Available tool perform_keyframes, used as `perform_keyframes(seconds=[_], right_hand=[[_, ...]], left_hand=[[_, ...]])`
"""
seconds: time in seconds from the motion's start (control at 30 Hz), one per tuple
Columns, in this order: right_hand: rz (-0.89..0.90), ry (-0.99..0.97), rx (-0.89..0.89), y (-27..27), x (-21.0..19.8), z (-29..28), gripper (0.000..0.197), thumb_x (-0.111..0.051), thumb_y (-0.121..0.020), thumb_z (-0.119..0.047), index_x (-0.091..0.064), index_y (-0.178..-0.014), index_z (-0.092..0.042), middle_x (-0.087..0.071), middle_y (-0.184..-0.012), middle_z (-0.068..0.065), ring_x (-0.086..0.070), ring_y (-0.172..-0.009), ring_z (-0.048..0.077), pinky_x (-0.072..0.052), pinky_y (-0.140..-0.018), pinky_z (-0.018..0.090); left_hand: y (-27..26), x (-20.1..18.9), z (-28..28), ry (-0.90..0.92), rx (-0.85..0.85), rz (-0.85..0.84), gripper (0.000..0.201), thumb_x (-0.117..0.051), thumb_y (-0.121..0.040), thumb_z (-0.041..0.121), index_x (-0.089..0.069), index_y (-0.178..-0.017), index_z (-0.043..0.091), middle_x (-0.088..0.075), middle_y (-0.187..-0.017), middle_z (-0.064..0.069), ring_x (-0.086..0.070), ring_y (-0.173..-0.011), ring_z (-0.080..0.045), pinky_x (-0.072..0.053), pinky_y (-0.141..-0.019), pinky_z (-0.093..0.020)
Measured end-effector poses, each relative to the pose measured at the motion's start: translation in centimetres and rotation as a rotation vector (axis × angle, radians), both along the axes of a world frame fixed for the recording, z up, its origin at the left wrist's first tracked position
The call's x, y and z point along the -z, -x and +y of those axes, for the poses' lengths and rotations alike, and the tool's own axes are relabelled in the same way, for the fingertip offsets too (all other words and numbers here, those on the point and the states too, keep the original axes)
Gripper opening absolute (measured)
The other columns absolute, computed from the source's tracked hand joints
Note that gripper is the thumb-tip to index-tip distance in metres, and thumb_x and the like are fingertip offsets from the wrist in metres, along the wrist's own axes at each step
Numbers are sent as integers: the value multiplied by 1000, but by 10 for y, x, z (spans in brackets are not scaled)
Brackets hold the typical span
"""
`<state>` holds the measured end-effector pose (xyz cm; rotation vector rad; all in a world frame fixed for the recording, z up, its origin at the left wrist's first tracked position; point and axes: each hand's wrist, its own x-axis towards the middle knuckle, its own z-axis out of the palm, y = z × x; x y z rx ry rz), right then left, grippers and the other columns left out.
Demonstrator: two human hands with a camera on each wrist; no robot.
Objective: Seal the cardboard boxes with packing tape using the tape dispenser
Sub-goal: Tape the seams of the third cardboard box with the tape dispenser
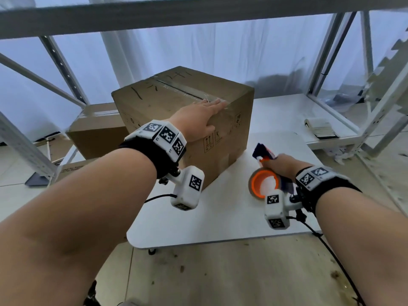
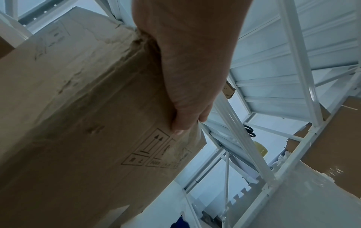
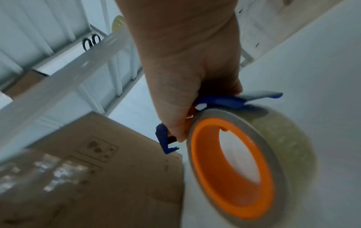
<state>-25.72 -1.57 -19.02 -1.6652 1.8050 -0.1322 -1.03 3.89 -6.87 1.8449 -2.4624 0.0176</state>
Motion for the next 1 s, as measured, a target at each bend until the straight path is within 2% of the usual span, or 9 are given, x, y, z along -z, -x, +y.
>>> perform_keyframes(seconds=[0.1, 0.2, 0.27, 0.37, 0.47, 0.53, 0.7, 0.9, 1.0], right_hand=[[136, 32, -42, 6, 14, 0, 41, -57, -91, -45, -56, -95, -5, -61, -99, 18, -53, -86, 29, -37, -73, 30], [306, 204, -35, 3, 9, 2, 45, -66, -86, -40, -54, -115, -8, -57, -116, 18, -54, -103, 33, -44, -82, 35], [77, 442, -6, -8, -4, 0, 46, -63, -88, -26, -49, -128, -11, -49, -126, 16, -50, -114, 31, -43, -93, 37], [-487, 678, -27, -39, -35, 1, 30, -63, -89, -18, -57, -117, -9, -57, -110, 3, -55, -101, 17, -42, -86, 23], [-840, 593, 16, -66, -57, 8, 22, -63, -91, -25, -59, -108, -12, -61, -104, 1, -59, -98, 14, -49, -87, 25], [-933, 520, -1, -73, -57, 8, 26, -64, -91, -29, -58, -110, -13, -62, -107, 4, -60, -101, 15, -52, -88, 26], [-999, 456, -8, -68, -53, -1, 30, -66, -89, -30, -57, -112, -13, -65, -109, 9, -64, -102, 19, -53, -91, 32], [-954, 484, -9, -68, -58, -5, 28, -66, -89, -30, -61, -107, -9, -65, -87, -2, -59, -69, 0, -44, -60, 10], [-838, 468, -64, -71, -63, -7, 25, -66, -88, -36, -68, -88, -11, -62, -72, -8, -53, -61, -1, -41, -60, 13]], left_hand=[[-1, 0, -1, -11, 22, 3, 69, -46, -96, 24, -6, -151, 34, -11, -158, 13, -10, -146, -12, -22, -116, -38], [-3, -1, -4, -18, 52, -2, 69, -47, -96, 26, -8, -152, 33, -12, -158, 14, -11, -146, -11, -21, -116, -36], [-3, -1, -6, -21, 62, 2, 69, -48, -96, 27, -9, -152, 34, -14, -157, 15, -12, -145, -10, -21, -115, -36], [-3, -1, -6, -16, 65, 11, 68, -49, -95, 27, -10, -151, 34, -15, -157, 15, -12, -145, -9, -21, -115, -34], [-3, -1, -4, -11, 64, 28, 69, -50, -94, 27, -11, -151, 34, -16, -157, 14, -13, -145, -10, -21, -116, -35], [-3, 0, -4, -9, 58, 30, 69, -50, -94, 27, -12, -151, 33, -16, -157, 14, -13, -145, -11, -21, -116, -35], [-3, 1, -4, -5, 46, 30, 70, -51, -94, 26, -12, -151, 31, -16, -157, 13, -12, -145, -10, -20, -114, -32], [-2, 1, -5, -2, 43, 40, 70, -51, -93, 25, -13, -151, 31, -20, -157, 10, -13, -145, -10, -22, -113, -33], [-2, 1, -5, 1, 37, 41, 70, -51, -93, 26, -13, -151, 31, -20, -157, 9, -13, -145, -10, -21, -113, -32]])
